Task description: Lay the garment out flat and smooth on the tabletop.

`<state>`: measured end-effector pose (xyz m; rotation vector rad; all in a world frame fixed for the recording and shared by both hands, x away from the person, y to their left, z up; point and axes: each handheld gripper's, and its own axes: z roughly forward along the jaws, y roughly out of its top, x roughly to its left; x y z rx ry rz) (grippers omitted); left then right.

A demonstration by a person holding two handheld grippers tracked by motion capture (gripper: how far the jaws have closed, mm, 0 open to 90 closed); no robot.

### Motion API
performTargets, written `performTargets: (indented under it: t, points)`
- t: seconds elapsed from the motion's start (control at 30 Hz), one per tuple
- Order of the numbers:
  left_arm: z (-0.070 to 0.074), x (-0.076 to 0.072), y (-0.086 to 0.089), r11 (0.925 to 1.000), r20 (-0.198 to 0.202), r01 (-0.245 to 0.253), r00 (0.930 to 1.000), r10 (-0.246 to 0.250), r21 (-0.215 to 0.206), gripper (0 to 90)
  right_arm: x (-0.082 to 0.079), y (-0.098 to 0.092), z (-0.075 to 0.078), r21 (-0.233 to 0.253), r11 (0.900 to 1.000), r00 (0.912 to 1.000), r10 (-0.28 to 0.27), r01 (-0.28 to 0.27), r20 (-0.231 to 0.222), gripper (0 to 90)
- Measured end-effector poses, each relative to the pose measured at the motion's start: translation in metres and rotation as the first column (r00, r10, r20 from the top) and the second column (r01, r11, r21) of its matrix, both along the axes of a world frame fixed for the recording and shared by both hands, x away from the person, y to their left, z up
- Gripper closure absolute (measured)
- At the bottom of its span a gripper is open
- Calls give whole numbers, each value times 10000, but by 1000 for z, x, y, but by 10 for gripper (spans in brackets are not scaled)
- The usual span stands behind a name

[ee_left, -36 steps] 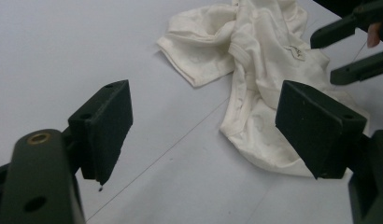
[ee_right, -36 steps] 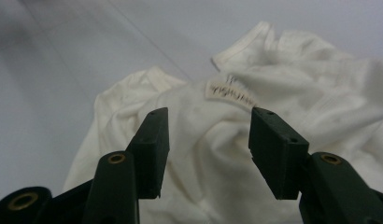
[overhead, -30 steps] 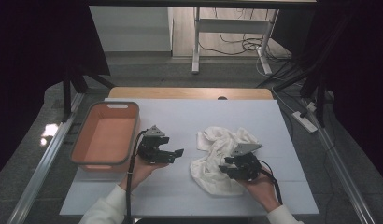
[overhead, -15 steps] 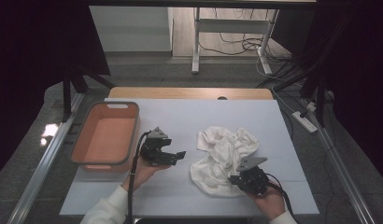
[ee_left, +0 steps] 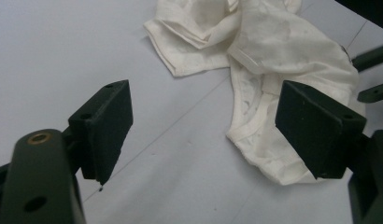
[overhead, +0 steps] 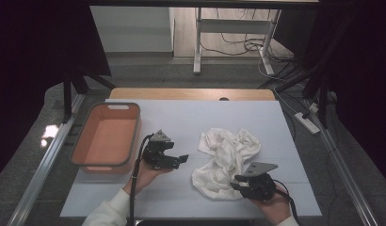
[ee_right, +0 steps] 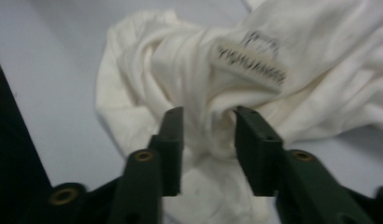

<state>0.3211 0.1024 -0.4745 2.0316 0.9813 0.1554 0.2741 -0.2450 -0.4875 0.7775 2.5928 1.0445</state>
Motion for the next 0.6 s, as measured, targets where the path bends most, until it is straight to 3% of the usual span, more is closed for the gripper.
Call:
performTargets:
  t: [0.23,0.37,0.6]
  points:
    - [-11,-4,-9,9996,-357,194,9992,-186,209,205,10,-8,9,1232,9916,9980,-443,383,458,463]
    - [-20,-6,-19,9983,-660,404,9971,-377,408,216,14,-13,10,1550,9854,9949,-807,706,598,455]
    - [-35,-8,-43,9928,-1217,1002,9883,-917,659,227,18,-14,9,1532,9850,9919,-939,800,858,452]
